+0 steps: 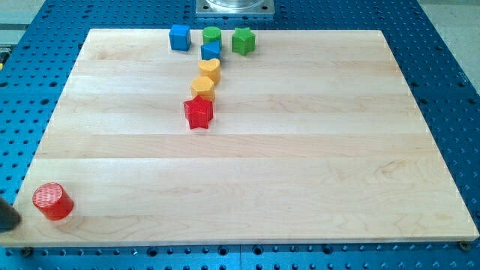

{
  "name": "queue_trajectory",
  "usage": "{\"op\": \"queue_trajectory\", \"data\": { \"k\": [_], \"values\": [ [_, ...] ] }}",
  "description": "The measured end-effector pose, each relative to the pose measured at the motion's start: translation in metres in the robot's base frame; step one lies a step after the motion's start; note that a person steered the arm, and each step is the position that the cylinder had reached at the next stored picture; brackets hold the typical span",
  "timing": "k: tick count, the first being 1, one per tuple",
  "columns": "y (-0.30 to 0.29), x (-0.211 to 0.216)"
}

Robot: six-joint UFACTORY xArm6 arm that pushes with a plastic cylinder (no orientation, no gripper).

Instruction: Put the red blocks below the yellow hexagon to form a vertical line of blocks

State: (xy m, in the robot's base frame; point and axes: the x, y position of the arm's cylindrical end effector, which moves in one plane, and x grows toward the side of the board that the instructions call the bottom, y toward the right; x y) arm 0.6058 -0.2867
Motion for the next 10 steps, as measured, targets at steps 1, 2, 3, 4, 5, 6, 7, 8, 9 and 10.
{"op": "queue_trajectory", "data": {
  "k": [1,2,3,4,5,6,7,8,9,10],
  "values": [
    [0.069,-0.017],
    [0.137,-0.063],
    [0.098,-0.057],
    [0.049,-0.026],
    [0.050,-0.073],
    [0.062,-0.081],
    [0.128,-0.084],
    [0.062,-0.080],
    [0.064,-0.097],
    [0.109,-0.113]
  ]
}}
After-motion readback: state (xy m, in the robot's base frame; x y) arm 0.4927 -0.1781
